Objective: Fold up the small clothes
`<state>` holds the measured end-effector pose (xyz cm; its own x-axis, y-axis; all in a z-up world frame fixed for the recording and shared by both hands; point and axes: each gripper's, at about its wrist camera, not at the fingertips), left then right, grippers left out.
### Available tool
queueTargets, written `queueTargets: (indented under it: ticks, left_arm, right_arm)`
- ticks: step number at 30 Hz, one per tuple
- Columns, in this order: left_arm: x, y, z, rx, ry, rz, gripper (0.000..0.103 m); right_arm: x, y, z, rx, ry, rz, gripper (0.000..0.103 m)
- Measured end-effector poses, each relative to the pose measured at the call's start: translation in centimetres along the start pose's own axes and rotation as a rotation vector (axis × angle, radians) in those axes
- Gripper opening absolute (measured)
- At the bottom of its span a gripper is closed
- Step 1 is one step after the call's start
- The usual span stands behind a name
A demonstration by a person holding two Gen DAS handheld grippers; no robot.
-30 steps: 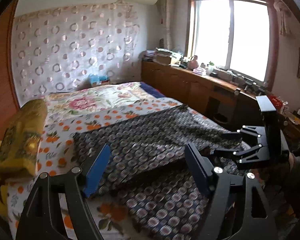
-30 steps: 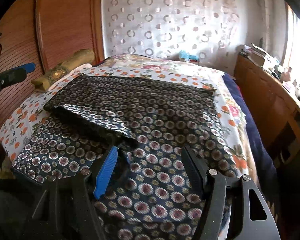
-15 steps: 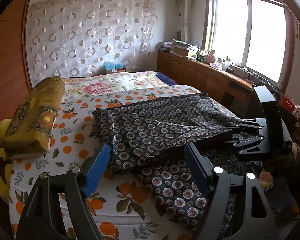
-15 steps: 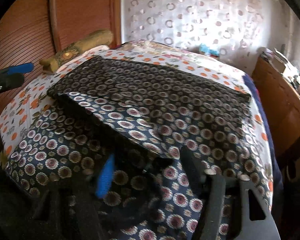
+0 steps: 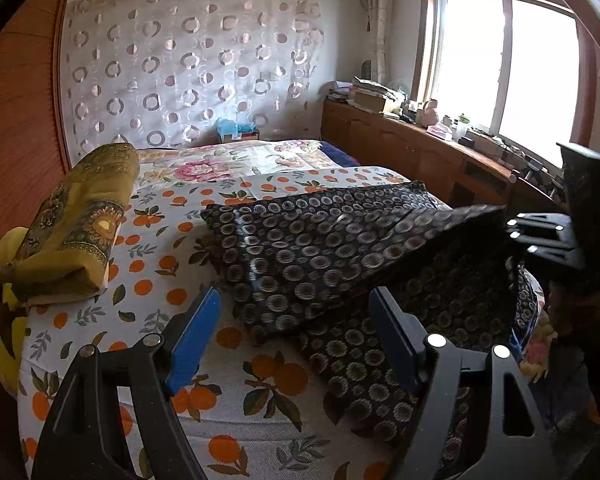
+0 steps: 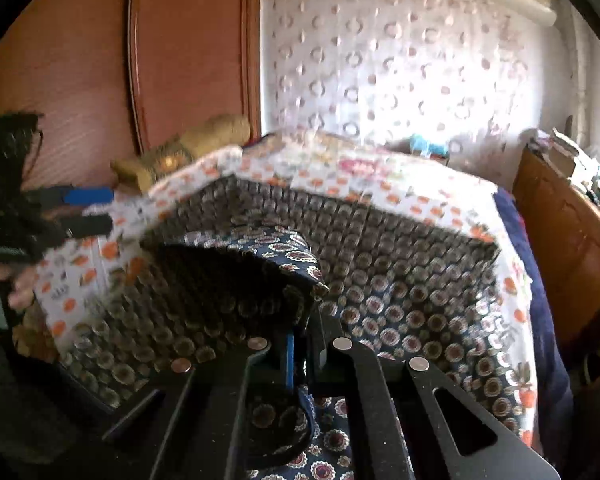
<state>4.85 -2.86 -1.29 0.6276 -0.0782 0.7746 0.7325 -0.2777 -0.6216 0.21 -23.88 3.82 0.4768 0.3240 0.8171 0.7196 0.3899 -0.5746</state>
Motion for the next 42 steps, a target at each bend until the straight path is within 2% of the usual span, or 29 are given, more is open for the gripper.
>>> queueTargets:
  ticks: [5,13,20,30,33,35,37,38,39,42]
  left_arm:
    - [0.0,0.1,-0.3,-0.009,0.006,0.003,0.078]
    - [0.2,0.2,-1.3,-0.031,0.019,0.003,0.078]
    - [0.4,0.3,-2.0,-0.039,0.028,-0.004,0.078]
    - [0.2,0.4,-2.4,-0.042,0.032,-0.006,0.078]
    - [0.2,0.5,-2.4,-0.042,0.031,-0.003,0.078]
    - [0.1,0.5,-2.5,-0.043,0.031,-0.004,0.078]
    - [0.1,0.5,-2.5,-0.041,0.030,-0.004,0.078]
    - [0.1,0.5,-2.5,-0.041,0.030,-0.005,0.078]
    - [0.0,0.5,-2.5,-0.040,0.028,-0.005,0.078]
    - [-0.1,0.5,-2.5,-0.039,0.023,-0.008,0.078]
  right_arm:
    - [-0.8,-2.8,-0.9,-0.030,0.019,-0.033,0.003]
    - [-3.5,-5.4,-3.8,-0.134,0.065,0.014,0.003]
    - [-5.6,-5.9,-5.0,-0.180,0.117,0.086,0.003]
    - [-5.7,-5.1,-4.9,-0.186,0.143,0.153,0.005]
    - [-5.1,-4.8,-4.9,-0.196,0.139,0.162,0.013]
    - [-4.8,-5.0,-4.9,-0.206,0.135,0.163,0.023]
    - [-5.0,-5.1,-5.2,-0.210,0.131,0.149,0.049]
    - [-4.9,-5.3,-5.3,-0.207,0.129,0.138,0.054]
    - [-4.7,-5.8,-5.1,-0.205,0.127,0.126,0.058]
    - [-3.7,-7.0,-4.5,-0.204,0.106,0.089,0.061]
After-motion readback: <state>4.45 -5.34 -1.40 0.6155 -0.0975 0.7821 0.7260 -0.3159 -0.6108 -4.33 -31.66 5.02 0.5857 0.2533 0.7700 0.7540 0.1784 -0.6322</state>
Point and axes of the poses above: each gripper's, at about its wrist camera, not at the fingertips, and y roughly the way its jaws point, z to its left, x to its top, and after that the axes turned 3 degrees about z, right-handed
